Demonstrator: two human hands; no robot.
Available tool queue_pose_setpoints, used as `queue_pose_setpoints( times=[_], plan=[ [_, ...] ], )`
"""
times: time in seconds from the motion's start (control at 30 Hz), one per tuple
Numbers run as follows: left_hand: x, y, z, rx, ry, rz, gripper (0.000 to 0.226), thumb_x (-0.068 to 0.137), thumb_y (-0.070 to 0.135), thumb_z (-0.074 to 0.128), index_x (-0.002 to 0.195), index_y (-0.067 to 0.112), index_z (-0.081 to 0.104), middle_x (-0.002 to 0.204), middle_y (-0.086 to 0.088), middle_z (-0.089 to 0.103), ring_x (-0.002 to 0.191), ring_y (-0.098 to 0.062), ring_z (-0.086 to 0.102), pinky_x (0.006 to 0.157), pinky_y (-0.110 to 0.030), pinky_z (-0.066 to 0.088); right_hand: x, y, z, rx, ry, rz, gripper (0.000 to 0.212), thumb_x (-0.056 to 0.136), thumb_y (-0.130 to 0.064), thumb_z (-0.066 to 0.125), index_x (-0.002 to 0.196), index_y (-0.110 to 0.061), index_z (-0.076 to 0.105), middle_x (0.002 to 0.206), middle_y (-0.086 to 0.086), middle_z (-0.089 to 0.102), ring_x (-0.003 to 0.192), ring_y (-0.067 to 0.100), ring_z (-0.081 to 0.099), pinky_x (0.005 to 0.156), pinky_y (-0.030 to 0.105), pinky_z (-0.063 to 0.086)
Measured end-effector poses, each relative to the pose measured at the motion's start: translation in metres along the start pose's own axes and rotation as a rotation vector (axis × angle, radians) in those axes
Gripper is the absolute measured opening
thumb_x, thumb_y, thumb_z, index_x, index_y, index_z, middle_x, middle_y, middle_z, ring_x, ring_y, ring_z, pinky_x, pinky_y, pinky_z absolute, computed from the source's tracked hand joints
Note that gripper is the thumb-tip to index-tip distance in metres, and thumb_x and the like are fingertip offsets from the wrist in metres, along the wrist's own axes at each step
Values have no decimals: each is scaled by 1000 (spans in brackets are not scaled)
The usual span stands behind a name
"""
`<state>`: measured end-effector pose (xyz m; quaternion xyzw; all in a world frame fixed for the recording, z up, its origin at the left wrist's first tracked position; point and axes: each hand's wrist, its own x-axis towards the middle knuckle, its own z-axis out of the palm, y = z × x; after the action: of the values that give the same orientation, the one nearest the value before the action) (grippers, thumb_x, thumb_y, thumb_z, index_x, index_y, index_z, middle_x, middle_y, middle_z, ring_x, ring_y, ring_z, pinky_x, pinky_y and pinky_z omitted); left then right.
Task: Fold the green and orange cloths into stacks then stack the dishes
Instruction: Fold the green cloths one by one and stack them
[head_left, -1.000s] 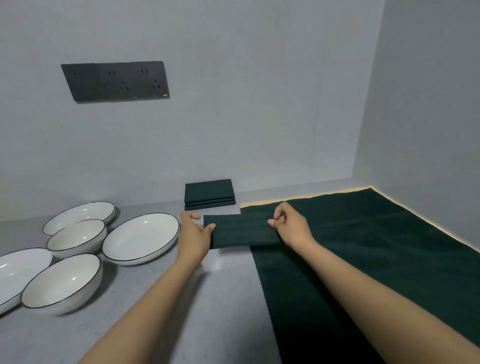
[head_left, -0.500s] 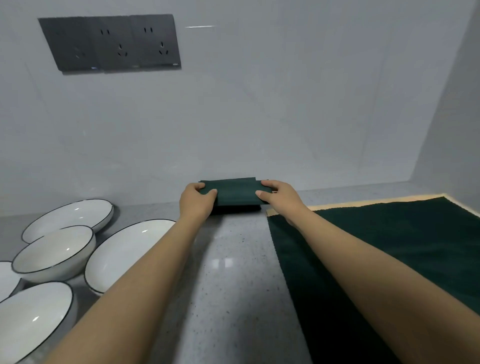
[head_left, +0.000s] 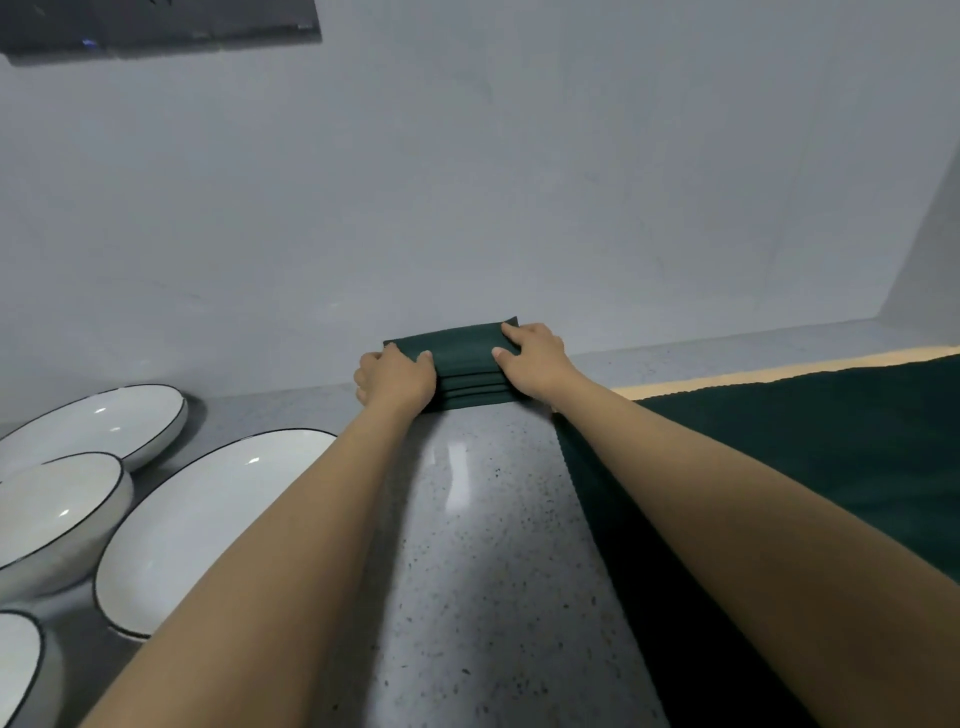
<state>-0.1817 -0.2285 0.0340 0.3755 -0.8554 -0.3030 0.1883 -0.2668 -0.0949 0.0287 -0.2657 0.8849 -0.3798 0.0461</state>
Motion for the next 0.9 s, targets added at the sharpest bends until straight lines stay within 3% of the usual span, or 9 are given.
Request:
queue_pose_setpoints(
  times=[0.23, 0.43, 0.6, 0.73, 0.9],
  plan=[
    [-3, -6, 20, 136, -110, -92, 67, 98, 49, 32, 151, 12, 13, 151, -17, 16, 138, -32, 17, 113, -43, 20, -2, 16, 12, -228, -6, 50, 55, 97, -47, 34, 148, -29, 25, 147, 0, 25, 132, 23, 24, 105, 34, 23],
    [-12, -7, 23, 133, -76, -102, 65, 99, 46, 33, 151, 14, 10, 152, -15, 12, 139, -31, 15, 114, -40, 17, -5, 17, 16, -209, -29, 79, 55, 97, -49, 33, 149, -31, 23, 146, 3, 26, 132, 24, 25, 107, 35, 21],
    [-20, -3, 17, 87, 39, 14, 60, 101, 41, 31, 150, 10, 18, 156, -18, 0, 143, -32, 5, 117, -42, 9, -4, 14, 10, 24, 43, 93, 51, 96, -47, 43, 145, -34, 33, 146, 3, 29, 134, 25, 30, 109, 37, 22],
    [-25, -4, 15, 72, 88, 118, 58, 101, 40, 29, 149, 10, 22, 157, -19, -4, 146, -30, -4, 119, -44, 0, -5, 17, 11, 223, 117, 31, 48, 93, -45, 48, 140, -36, 41, 143, 3, 36, 130, 22, 38, 111, 42, 31],
    [-34, -2, 13, 81, 113, 197, 57, 101, 38, 31, 150, 12, 20, 158, -17, -5, 146, -27, -8, 118, -43, -7, -11, 16, 12, 299, 133, -25, 47, 91, -43, 51, 137, -37, 44, 143, -1, 42, 129, 17, 41, 108, 42, 36]
  ],
)
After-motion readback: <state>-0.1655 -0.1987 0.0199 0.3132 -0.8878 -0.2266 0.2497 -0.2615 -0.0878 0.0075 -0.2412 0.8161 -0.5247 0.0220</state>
